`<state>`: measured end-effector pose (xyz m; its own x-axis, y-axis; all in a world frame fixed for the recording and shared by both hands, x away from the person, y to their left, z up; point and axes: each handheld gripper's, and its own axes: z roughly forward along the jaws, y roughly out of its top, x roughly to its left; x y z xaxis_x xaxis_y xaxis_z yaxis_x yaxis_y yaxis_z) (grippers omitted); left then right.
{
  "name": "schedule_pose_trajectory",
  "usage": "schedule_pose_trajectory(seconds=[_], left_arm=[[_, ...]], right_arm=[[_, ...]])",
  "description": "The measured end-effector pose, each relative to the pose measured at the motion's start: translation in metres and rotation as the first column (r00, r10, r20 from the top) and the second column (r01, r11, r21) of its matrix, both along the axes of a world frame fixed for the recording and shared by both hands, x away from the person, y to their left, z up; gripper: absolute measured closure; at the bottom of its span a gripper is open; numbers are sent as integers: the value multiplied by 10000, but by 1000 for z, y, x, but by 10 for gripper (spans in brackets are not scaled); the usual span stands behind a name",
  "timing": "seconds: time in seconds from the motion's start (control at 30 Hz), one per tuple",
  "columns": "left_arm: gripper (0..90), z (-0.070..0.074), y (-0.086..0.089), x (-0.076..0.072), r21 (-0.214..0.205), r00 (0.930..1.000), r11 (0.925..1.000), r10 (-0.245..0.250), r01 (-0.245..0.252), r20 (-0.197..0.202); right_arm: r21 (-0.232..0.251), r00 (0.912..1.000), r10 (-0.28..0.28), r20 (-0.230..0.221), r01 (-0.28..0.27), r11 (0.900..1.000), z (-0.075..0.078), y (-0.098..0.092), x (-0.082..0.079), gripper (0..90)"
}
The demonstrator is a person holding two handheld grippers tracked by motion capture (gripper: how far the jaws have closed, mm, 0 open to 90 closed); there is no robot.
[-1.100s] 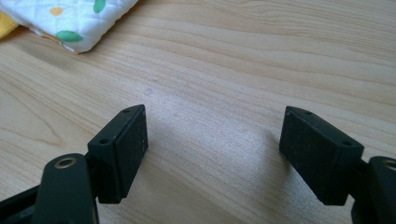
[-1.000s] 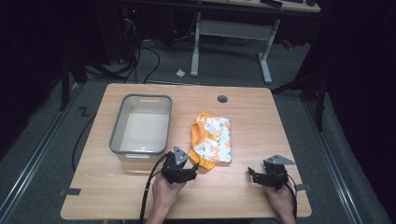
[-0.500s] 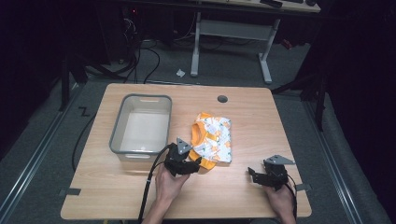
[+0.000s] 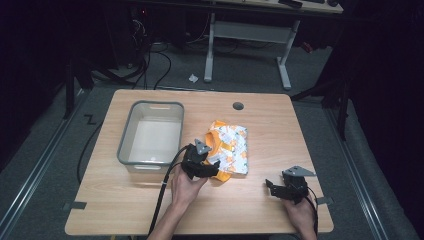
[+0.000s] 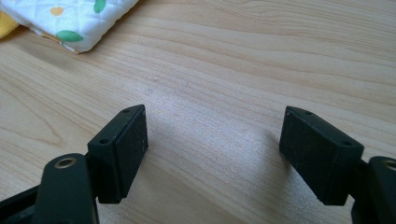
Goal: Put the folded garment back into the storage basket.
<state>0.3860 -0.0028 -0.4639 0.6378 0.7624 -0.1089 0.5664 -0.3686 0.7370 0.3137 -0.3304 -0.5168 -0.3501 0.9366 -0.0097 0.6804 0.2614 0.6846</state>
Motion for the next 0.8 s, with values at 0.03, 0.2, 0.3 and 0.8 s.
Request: schedule_pose_trajectory(seconds=[0.03,0.2,0.3,0.8], left_arm=[[273,1,-1,4,17,10000,10000,10,-10,-46],[265,1,-4,12,42,9999,10000,23,-22,-164],[265,0,-5,16,-140,9994,9999,29,-34,-337],[226,-4,-20,39,350,9990,9993,145,-130,-413]], right_arm=[[0,10000,-1,-5,1,10000,0,0,0,239],[-1,10000,-1,-2,1,10000,0,0,0,239],[2,10000,-5,-4,5,10000,0,0,0,239],[4,10000,-24,-5,24,10000,0,0,0,239]])
